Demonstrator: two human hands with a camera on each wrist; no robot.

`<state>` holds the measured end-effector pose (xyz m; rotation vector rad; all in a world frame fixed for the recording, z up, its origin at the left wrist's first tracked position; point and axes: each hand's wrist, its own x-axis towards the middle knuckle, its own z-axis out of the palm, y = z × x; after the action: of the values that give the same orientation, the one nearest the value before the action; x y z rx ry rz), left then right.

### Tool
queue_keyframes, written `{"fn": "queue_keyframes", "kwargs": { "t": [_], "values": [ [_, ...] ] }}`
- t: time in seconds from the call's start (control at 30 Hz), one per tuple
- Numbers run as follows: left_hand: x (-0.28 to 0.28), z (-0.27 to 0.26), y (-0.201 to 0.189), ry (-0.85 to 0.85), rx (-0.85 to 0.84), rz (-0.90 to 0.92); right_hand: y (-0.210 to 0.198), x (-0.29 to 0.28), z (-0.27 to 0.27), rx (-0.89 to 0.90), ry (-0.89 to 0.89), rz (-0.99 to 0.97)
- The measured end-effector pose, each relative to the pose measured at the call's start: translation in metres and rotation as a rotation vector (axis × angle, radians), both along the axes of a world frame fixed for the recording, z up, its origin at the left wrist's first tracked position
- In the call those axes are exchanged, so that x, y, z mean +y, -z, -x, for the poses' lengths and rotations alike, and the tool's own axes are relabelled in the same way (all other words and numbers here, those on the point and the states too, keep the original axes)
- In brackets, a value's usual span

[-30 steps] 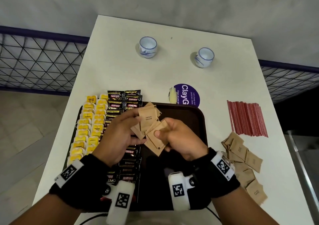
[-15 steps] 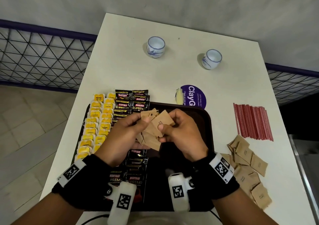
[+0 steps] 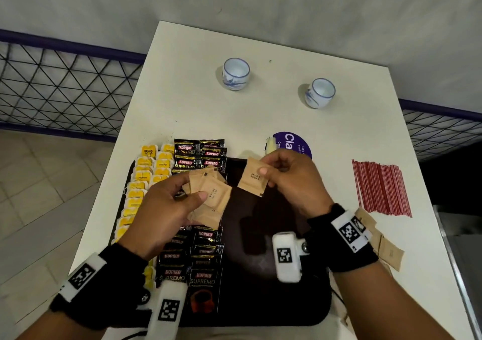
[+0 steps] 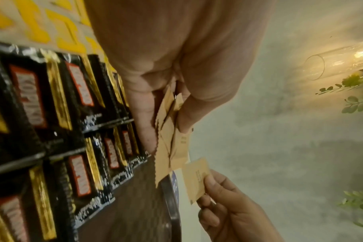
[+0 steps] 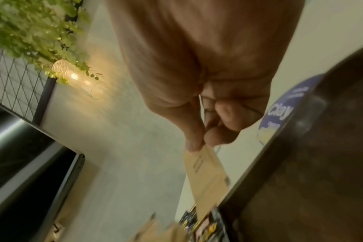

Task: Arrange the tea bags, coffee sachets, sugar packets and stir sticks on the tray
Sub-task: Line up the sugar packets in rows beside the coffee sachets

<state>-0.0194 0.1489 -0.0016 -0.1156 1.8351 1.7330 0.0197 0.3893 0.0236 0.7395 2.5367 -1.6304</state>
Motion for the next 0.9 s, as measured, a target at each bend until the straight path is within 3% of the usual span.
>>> {"fn": "queue_keyframes", "kwargs": {
  "t": [0.3, 0.9],
  "values": [
    [-0.029, -0.001, 0.002, -0.031, -0.006, 0.037, 0.027, 0.014, 0.056, -0.197, -0.134, -0.077],
    [-0.027, -0.001, 0.004, 0.009, -0.014, 0.079, 0.043, 0.003, 0.08, -0.242, -0.145, -0.158]
  ]
}}
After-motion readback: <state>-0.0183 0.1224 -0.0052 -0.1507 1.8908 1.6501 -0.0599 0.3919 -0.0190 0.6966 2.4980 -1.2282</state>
